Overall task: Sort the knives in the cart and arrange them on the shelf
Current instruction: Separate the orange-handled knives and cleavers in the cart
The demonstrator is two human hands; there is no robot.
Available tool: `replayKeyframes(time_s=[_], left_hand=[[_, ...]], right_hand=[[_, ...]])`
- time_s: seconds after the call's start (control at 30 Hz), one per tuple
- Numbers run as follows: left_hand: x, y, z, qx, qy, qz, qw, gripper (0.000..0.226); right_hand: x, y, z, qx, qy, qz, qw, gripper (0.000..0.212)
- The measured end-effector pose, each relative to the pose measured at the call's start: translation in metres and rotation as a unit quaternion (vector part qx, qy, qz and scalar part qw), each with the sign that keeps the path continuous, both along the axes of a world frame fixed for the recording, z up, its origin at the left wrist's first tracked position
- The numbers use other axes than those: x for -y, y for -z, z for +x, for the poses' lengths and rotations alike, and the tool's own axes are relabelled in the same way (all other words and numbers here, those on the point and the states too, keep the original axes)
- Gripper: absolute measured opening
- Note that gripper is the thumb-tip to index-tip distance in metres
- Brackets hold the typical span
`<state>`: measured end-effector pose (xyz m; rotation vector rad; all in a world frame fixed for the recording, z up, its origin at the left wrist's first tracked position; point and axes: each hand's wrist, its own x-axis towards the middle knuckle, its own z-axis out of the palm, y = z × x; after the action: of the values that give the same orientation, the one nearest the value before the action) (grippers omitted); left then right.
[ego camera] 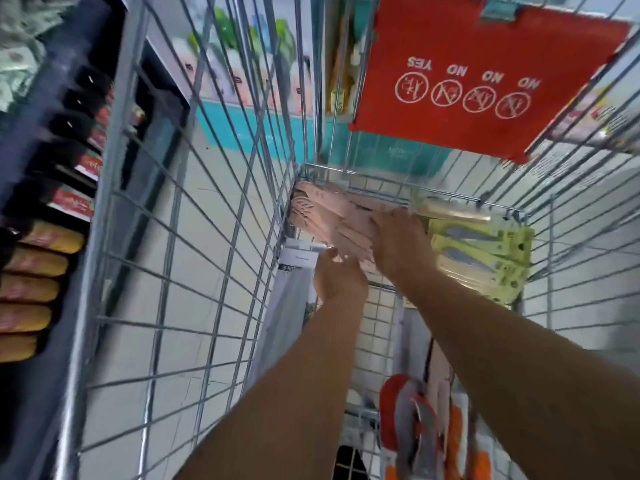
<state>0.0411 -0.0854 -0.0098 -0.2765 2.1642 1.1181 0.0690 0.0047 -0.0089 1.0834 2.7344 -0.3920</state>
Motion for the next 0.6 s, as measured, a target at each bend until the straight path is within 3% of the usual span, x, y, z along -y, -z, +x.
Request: replayKeyframes(time_s=[0.17, 0.27, 0.6], left_hand=[[-0.003, 0.007, -0.001, -0.050, 0.192, -0.047, 0.979, 0.050], [0.005, 0.014, -0.002, -0.056, 0.294, -0.069, 0.952, 0.064], [0.059, -0.004, 0.048, -0.174, 0.409, -0.033, 0.895, 0.067]], right_hand=[[-0.006, 0.006, -0.005, 0.064, -0.050, -0.025, 0.996, 0.050], [-0.006, 0.008, -0.002, 0.078, -0.086, -0.019, 0.993, 0.040], [0.051, -0.014, 0.072, -0.012, 0.031, -0.082, 0.996, 0.061]])
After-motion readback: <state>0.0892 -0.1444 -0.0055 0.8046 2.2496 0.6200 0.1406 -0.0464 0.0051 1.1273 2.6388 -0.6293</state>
